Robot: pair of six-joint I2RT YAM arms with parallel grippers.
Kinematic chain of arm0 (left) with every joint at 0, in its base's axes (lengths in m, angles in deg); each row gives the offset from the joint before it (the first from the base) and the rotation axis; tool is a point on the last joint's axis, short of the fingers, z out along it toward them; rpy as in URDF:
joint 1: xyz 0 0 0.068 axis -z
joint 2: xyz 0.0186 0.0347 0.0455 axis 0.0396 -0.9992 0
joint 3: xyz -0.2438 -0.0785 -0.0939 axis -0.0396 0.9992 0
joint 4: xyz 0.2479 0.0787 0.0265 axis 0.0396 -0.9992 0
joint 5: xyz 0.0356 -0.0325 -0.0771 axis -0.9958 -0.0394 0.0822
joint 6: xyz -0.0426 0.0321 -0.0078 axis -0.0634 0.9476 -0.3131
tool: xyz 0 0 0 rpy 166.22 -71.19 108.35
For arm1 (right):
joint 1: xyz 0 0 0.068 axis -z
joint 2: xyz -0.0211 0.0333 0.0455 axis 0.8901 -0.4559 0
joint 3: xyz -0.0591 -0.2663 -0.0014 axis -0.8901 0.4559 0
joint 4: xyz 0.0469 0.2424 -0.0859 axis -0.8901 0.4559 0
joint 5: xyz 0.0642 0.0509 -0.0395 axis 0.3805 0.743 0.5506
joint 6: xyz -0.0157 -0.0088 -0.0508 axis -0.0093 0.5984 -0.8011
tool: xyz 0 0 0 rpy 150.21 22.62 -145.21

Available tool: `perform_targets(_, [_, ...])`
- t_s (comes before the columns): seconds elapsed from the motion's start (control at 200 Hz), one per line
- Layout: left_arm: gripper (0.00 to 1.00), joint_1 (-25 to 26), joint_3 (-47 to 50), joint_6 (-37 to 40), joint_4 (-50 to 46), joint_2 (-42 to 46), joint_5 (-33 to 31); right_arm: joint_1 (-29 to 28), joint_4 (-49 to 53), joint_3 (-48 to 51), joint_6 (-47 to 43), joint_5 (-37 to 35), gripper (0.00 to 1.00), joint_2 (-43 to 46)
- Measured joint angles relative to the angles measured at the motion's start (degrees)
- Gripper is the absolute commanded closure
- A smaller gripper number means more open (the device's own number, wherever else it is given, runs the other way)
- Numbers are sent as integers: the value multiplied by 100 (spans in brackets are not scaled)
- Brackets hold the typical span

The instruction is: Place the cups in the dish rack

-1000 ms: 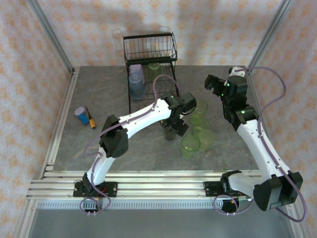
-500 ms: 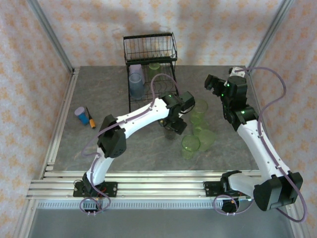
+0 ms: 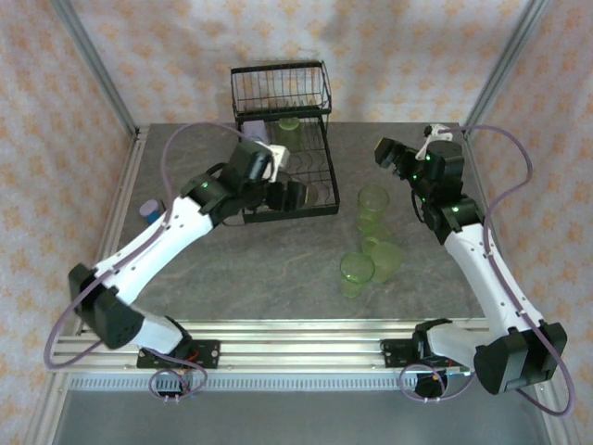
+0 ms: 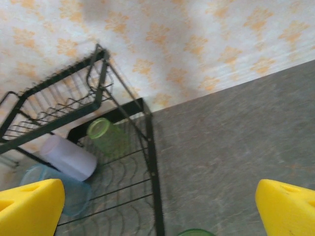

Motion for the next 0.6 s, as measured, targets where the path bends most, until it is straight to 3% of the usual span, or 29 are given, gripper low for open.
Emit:
perform_targets(0.13, [34,-212,1368,-232,1939,798,-90,7,-605,-46,975,1021,1,-81])
perform_targets(0.275, [36,-245,2321,-330,4155,1084,-411,-42,-2400,-39,2813,2127,1,-579])
perform_targets(0.446, [36,-256,2693,-372,6225,955,-564,-341,-4050,-39,4559,2929,1,-1440])
perform_targets(0.596, [36,-328,2712,-643,7903,638,-533,-614,-4800,-42,5377,3294,1,-1840])
